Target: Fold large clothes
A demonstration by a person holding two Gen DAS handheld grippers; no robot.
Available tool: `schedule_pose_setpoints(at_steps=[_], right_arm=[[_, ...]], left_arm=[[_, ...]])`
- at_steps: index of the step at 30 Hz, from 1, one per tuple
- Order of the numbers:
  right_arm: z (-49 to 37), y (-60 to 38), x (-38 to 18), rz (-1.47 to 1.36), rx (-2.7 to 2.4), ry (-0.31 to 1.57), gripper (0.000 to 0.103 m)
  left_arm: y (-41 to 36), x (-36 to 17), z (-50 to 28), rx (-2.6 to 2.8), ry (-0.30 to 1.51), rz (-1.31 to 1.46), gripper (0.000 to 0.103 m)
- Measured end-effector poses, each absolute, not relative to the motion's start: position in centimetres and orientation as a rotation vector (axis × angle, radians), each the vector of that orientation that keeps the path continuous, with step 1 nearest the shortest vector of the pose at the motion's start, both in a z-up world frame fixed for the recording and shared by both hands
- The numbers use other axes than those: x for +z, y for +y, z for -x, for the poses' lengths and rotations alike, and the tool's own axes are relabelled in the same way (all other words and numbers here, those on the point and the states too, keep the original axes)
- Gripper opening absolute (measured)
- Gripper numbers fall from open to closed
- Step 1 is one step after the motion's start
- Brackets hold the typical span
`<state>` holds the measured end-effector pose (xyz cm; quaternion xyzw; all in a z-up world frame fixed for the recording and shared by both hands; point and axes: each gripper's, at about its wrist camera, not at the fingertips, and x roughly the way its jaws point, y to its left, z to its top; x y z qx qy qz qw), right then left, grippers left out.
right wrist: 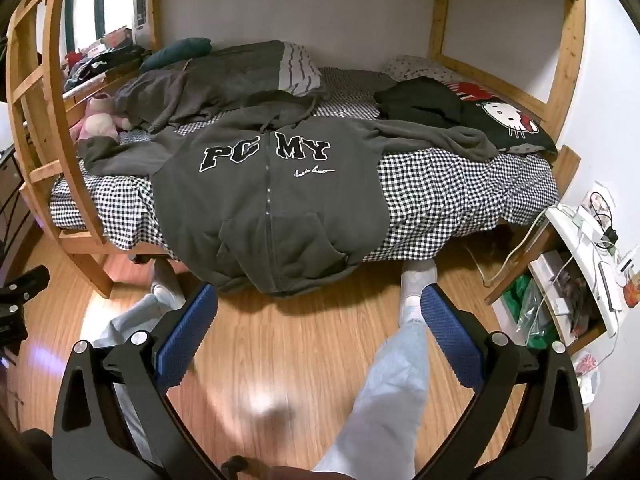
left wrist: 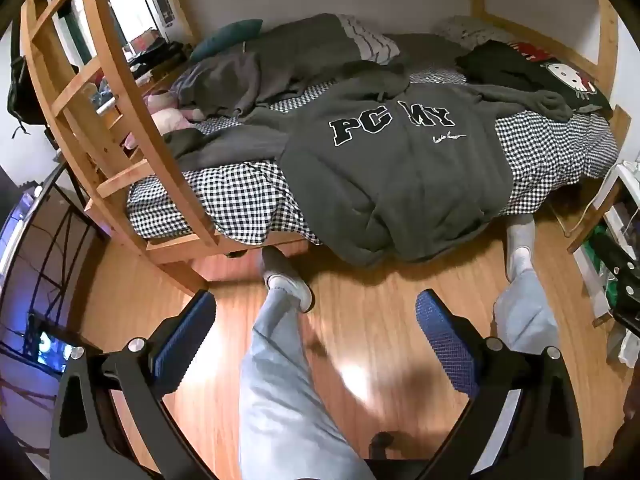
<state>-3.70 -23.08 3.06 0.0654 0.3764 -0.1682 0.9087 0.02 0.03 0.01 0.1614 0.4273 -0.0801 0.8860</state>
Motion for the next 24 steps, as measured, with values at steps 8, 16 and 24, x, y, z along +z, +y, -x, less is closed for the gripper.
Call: schedule_pose_setpoints(at_steps=[8, 16, 24], right_arm=[[3.7, -23.0, 3.1, -0.123, -0.356, 0.775, 0.1], [3.8, -22.8, 2.9, -0.121, -0.358, 0.772, 0.1], [3.6, -23.0, 3.0, -0.121, -0.355, 0.775, 0.1]], left_arm=[[-0.8, -0.1, 0.3, -0.161, 0.884, -0.348, 0.099], [-0.5, -0.2, 0.2, -0.17, 0.884, -0.348, 0.099], [-0.5, -0.2, 0.3, -0.172, 0.886, -0.349, 0.099]])
